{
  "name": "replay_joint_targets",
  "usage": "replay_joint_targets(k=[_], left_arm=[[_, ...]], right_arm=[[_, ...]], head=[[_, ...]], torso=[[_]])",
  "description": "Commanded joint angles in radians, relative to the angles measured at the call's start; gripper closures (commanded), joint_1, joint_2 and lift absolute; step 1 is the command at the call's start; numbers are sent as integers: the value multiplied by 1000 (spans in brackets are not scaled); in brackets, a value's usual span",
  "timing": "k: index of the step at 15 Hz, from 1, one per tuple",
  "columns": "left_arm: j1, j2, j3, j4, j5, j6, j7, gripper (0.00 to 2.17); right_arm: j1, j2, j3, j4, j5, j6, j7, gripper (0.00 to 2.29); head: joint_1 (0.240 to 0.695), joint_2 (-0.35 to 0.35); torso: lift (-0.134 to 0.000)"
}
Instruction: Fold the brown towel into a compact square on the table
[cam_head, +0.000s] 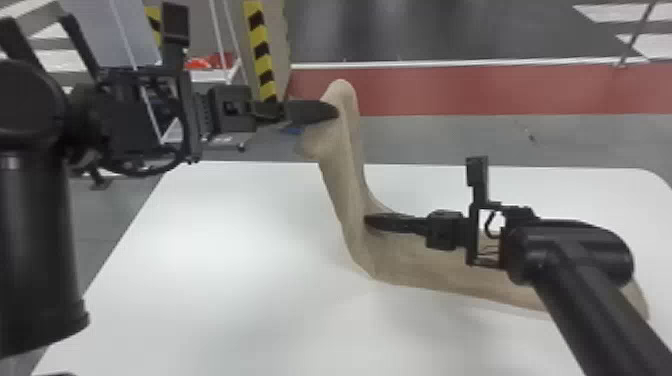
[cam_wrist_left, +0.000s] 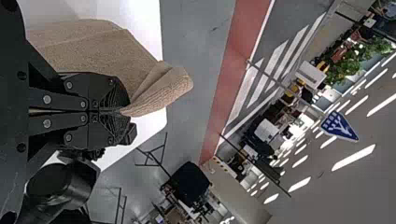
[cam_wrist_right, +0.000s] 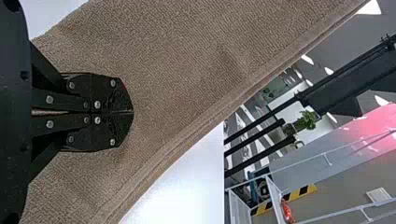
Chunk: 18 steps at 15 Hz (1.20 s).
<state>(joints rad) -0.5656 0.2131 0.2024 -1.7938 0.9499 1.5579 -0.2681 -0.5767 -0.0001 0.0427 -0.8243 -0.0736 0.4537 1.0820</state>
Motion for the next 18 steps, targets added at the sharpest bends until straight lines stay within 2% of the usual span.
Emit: replay_joint_targets(k=[1,3,6,9,11,13,14,15,16,17,18], left_arm=[[3,5,3,-9,21,13,3,1474],[10,8,22,-27,32,13,6,1474],[32,23,45,-62,41,13,24,1474],[41,28,31,-64,29,13,30,1474],[47,20,5,-64,23,13,36,1474],[65,9,-44,-67,23,13,49,1474],[76,-4,-58,-72,18,13,61,1474],[84,-12,-83,-75,3,13,72,1477],[92,-24,-100,-75,-13,13,82,1477],[95,-37,-120,-75,-28,13,90,1477],[96,-54,-138,-65,-40,12,98,1477]], right_arm=[[-8,1,23,10,-9,0,4,1771],[-28,1,39,51,-38,-3,36,1771],[-37,1,29,74,-84,-22,144,1771],[-2,1,-67,40,-87,15,197,1771],[72,1,-115,-119,-92,132,207,1771],[169,1,-176,-334,-89,236,191,1754],[210,0,-207,-424,-83,242,184,1619],[259,-47,-236,-515,-81,236,160,1423],[288,-90,-270,-562,-81,227,139,1403],[319,-129,-330,-604,-83,224,114,1278],[348,-152,-403,-644,-83,205,93,441]], head=[[645,90],[643,95],[639,117],[632,131],[631,120],[637,104],[644,80],[648,62],[652,43],[656,12],[660,-21]], torso=[[-124],[-124],[-124],[-124],[-124],[-124],[-124],[-124],[-124],[-124],[-124]])
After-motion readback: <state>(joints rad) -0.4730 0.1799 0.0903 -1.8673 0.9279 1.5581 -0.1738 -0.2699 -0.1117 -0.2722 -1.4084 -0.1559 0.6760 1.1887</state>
